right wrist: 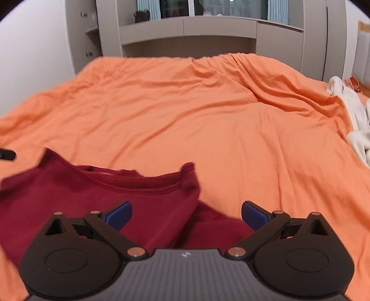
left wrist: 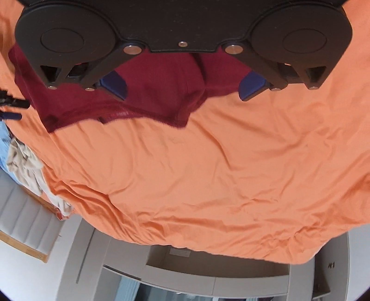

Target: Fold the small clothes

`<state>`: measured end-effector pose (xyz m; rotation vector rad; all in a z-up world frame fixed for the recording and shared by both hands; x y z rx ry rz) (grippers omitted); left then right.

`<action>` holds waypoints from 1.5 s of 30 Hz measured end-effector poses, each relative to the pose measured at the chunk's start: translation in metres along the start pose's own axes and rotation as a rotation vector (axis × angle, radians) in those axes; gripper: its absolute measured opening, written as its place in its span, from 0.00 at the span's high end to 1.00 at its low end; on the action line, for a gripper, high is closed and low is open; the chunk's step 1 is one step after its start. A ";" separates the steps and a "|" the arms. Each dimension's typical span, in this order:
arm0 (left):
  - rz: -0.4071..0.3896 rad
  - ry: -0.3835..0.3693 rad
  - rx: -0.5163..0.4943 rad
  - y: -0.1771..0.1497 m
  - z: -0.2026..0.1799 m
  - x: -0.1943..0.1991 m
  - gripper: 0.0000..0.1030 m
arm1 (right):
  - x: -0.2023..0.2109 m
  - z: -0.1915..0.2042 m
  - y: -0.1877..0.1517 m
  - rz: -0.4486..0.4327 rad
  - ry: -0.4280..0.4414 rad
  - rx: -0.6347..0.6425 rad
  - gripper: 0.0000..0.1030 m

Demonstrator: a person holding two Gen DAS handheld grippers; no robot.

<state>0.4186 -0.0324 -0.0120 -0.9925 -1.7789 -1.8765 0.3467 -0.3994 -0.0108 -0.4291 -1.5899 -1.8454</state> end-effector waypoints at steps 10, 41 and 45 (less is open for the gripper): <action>0.012 -0.013 -0.093 -0.062 -0.029 0.052 0.01 | 0.072 0.044 -0.053 -0.103 -0.033 -0.177 0.00; 0.032 0.069 0.166 -0.094 0.005 0.057 0.93 | 0.076 0.045 -0.115 -0.095 -0.164 -0.311 0.94; 0.034 0.047 0.120 -0.083 0.000 0.061 0.63 | 0.086 0.045 -0.105 -0.134 -0.134 -0.284 0.72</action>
Point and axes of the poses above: each gripper's, at about its wrist camera, not at the fingertips, and x roughly against the way its jaws point, z to its left, y to its top, the point moved 5 cm from there along -x, roughly the way its jaws point, and after that the axes turned 10 degrees about y, right-handed, at the moved point
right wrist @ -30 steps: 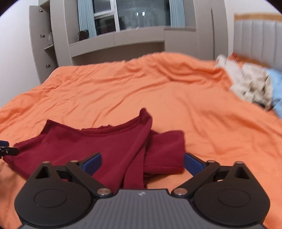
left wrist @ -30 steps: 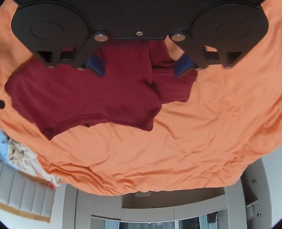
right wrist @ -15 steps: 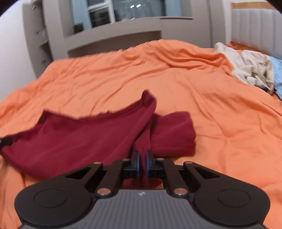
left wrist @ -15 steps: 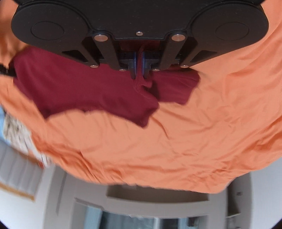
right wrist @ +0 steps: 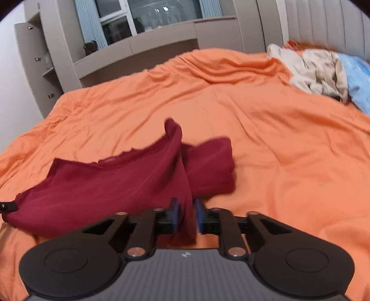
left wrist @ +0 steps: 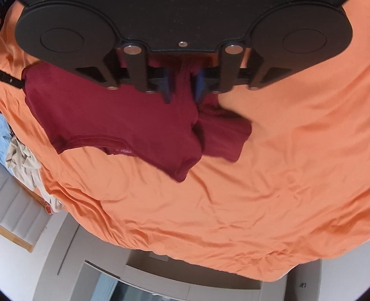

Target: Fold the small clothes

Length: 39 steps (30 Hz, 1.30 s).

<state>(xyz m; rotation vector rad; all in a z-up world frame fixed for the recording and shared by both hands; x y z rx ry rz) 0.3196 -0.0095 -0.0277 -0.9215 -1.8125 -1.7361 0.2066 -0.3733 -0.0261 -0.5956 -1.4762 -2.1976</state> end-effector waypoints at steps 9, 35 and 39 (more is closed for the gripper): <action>-0.033 0.070 -0.196 0.058 -0.043 -0.048 0.26 | -0.044 -0.005 0.041 0.008 -0.023 0.098 0.39; 0.058 0.077 0.002 0.090 -0.005 -0.143 0.93 | -0.125 -0.027 0.073 0.025 0.008 0.058 0.58; 0.054 0.084 -0.019 0.085 -0.006 -0.145 0.93 | -0.124 -0.028 0.073 0.045 0.083 0.023 0.66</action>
Point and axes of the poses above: each gripper's, at about its wrist camera, not at the fingertips, and x roughly against the way its jaws point, z to its left, y to its top, the point moved 5 cm from there along -x, roughly the way its jaws point, and after that the axes turned 10 degrees about y, right-handed, at the moved point
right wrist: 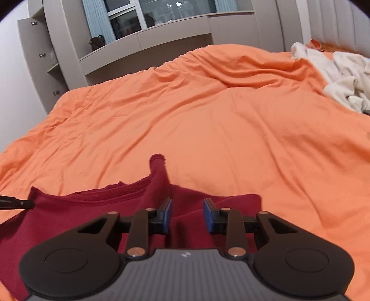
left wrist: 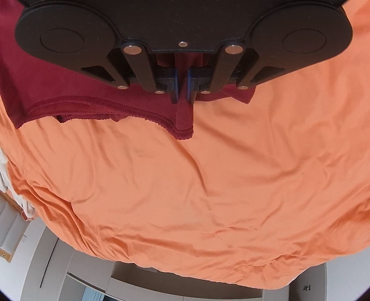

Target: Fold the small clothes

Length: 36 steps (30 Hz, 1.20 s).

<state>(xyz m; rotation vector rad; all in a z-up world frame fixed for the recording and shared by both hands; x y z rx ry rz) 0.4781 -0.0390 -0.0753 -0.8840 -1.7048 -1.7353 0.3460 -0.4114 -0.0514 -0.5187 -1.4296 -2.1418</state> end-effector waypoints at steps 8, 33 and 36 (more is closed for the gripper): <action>-0.003 0.006 -0.012 -0.001 -0.001 0.002 0.93 | -0.017 0.020 -0.013 0.095 0.081 0.055 0.63; -0.003 -0.010 0.007 -0.002 -0.013 -0.004 0.93 | 0.024 -0.009 -0.028 0.023 -0.033 -0.119 0.94; 0.000 -0.031 0.012 -0.002 -0.009 -0.003 0.92 | 0.024 -0.007 -0.022 0.011 -0.011 -0.086 0.86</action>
Point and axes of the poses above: each gripper's, at about its wrist camera, not at the fingertips, and x roughly against the way its jaws point, z to its left, y to its top, the point moved 5 cm from there along -x, roughly the way its jaws point, and after that the axes turned 10 degrees about y, right-handed, at the moved point
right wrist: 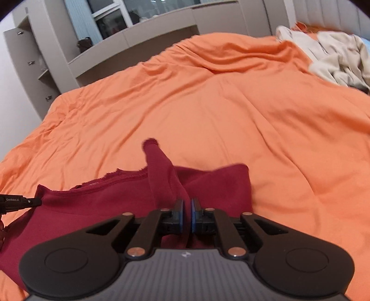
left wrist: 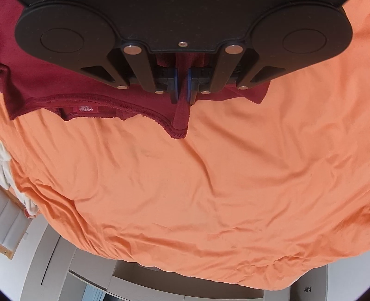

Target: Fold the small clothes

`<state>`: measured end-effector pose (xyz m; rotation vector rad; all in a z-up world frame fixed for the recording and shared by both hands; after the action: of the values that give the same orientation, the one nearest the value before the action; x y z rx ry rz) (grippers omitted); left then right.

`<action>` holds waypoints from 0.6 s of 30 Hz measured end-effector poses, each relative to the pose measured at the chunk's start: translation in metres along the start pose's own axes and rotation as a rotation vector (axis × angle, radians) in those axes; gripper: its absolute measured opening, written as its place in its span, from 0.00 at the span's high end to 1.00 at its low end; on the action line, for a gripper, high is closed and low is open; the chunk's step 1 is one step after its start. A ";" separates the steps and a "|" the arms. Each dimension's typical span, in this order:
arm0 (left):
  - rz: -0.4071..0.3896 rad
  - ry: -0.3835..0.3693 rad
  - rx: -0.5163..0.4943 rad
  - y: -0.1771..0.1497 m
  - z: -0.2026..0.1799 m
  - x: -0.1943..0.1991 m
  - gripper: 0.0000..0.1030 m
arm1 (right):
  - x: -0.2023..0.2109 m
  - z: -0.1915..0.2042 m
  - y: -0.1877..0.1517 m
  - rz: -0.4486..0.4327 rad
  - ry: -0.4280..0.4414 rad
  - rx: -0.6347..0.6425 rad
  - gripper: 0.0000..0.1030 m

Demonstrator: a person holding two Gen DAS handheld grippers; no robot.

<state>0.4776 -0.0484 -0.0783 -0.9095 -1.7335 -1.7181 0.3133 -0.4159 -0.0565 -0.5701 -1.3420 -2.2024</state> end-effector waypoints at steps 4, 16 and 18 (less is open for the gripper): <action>0.025 -0.015 -0.005 0.000 -0.001 -0.003 0.80 | -0.009 0.002 0.016 -0.008 0.071 0.012 0.46; -0.004 -0.002 0.063 0.003 0.008 -0.006 0.93 | -0.045 -0.039 0.038 -0.041 0.069 -0.172 0.97; 0.008 -0.002 0.083 0.003 0.010 -0.010 0.93 | -0.052 -0.045 0.034 -0.014 0.061 -0.180 0.97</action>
<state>0.4872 -0.0396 -0.0851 -0.8806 -1.7854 -1.6282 0.3711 -0.4598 -0.0821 -0.5550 -1.1271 -2.3477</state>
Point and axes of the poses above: each gripper's, at about its wrist camera, not at the fingertips, and x roughly against the way its jaws point, z to its left, y to its top, the point moved 5 cm from there along -x, roughly the way its jaws point, and after that the axes turned 10 degrees about y, right-handed, at the moved point
